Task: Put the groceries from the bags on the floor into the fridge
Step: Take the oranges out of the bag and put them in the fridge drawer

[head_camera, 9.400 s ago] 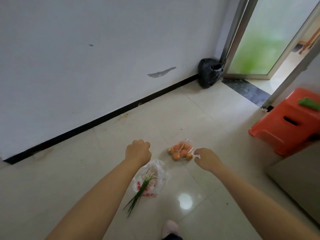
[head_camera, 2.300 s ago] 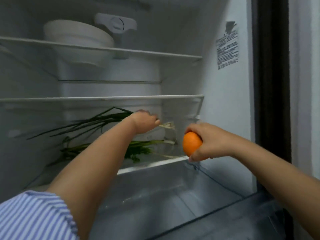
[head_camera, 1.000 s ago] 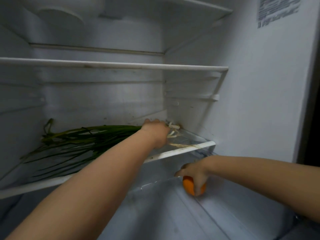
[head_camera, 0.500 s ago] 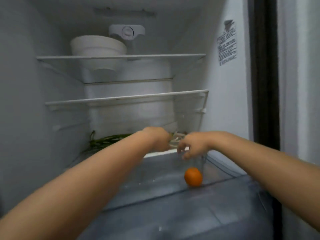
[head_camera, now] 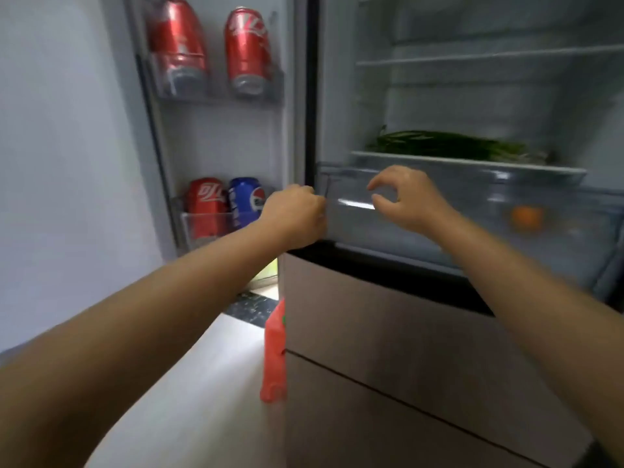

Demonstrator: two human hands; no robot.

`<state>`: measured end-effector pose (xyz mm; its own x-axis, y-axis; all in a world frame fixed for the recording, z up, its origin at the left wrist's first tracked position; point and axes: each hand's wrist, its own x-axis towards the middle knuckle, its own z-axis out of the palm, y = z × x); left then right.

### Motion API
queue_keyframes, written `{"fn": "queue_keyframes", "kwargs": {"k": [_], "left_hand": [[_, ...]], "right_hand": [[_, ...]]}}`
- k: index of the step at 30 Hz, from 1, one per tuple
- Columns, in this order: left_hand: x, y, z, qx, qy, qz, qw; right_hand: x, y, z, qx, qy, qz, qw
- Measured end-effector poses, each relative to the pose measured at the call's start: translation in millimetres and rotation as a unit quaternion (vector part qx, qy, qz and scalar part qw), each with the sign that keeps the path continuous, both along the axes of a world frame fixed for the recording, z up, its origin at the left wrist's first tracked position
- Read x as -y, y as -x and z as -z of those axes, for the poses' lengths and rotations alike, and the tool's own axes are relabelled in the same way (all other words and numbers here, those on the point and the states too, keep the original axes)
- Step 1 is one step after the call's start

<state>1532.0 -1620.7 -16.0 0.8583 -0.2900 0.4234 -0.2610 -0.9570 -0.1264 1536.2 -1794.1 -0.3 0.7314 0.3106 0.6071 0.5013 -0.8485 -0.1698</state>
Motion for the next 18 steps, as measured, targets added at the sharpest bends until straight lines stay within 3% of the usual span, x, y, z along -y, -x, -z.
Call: {"fn": "queue_keyframes", "kwargs": {"k": [6, 18], "left_hand": [[-136, 90, 55, -0.068, 0.033, -0.14, 0.987], [-451, 327, 162, -0.219, 0.018, -0.344, 0.913]], "right_hand": [[-151, 41, 49, -0.059, 0.047, -0.1, 0.992], [-503, 217, 171, -0.209, 0.089, -0.274, 0.935]]}}
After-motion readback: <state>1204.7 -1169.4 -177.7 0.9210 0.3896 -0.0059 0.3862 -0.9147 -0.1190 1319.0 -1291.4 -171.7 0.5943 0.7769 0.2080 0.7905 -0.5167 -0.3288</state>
